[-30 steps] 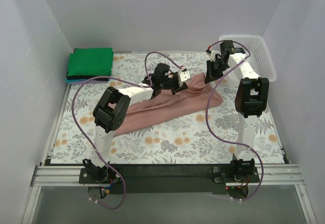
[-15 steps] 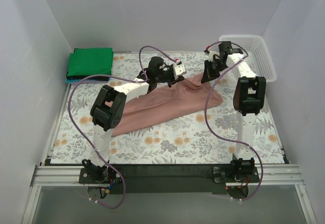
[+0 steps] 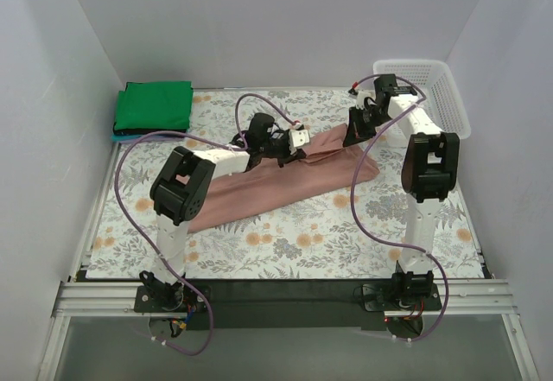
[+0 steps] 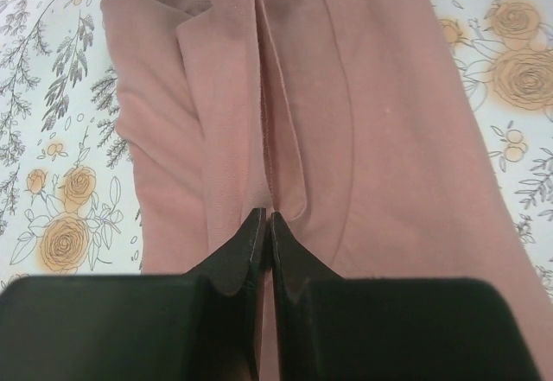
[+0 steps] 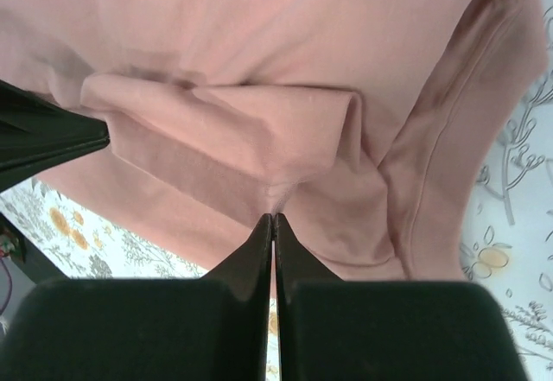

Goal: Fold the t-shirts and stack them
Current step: Fold the tshirt

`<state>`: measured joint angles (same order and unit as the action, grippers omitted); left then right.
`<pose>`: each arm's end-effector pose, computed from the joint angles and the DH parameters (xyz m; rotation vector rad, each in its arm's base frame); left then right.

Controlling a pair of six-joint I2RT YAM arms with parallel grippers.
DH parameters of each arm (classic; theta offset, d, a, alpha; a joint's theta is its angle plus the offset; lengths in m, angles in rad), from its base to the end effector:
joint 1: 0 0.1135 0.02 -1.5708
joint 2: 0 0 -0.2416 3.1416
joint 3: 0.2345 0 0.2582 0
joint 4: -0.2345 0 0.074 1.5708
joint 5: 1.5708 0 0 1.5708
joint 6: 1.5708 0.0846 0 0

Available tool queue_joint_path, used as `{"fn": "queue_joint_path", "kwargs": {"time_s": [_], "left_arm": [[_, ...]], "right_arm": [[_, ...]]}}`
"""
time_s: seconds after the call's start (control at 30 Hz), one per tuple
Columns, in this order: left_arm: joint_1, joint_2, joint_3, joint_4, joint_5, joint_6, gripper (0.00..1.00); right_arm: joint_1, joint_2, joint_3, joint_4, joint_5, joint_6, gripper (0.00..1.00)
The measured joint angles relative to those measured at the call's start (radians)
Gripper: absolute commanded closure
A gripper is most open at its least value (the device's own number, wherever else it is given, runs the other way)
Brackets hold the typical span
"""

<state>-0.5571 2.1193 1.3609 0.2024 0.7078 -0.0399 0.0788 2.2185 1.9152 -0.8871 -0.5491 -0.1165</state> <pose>0.3843 -0.3042 0.1175 0.9664 1.9447 -1.0989 0.4727 0.0816 0.1527 -0.4030 2.6341 0.7396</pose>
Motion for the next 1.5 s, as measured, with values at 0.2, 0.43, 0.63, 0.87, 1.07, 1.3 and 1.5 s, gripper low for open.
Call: {"fn": "queue_joint_path", "kwargs": {"time_s": [0.2,0.43,0.63,0.87,1.07,1.3,1.5], "left_arm": [[0.000,-0.050,-0.029,0.000,0.027,0.009,1.00],[-0.008,-0.069,-0.047,-0.037,0.042,0.027,1.00],[-0.036,-0.069,-0.052,-0.085,0.039,0.035,0.86],[-0.051,-0.068,-0.040,-0.161,-0.003,-0.006,0.64],[-0.012,-0.105,0.022,-0.249,-0.009,-0.166,0.55],[0.108,-0.343,0.021,-0.441,-0.103,-0.294,0.54],[0.251,-0.400,-0.004,-0.626,-0.177,-0.261,0.69]], "right_arm": [[0.000,-0.028,-0.079,0.001,0.012,-0.022,0.99],[0.000,-0.028,-0.101,0.000,0.056,-0.039,0.99],[0.000,-0.028,-0.101,-0.001,0.092,-0.046,0.99],[0.000,-0.026,-0.101,-0.001,0.135,-0.056,0.74],[0.001,-0.041,-0.102,-0.004,0.120,-0.071,0.60],[0.043,-0.232,-0.158,-0.003,0.132,-0.090,0.70],[0.147,-0.246,-0.224,0.001,0.189,-0.099,0.73]]}}
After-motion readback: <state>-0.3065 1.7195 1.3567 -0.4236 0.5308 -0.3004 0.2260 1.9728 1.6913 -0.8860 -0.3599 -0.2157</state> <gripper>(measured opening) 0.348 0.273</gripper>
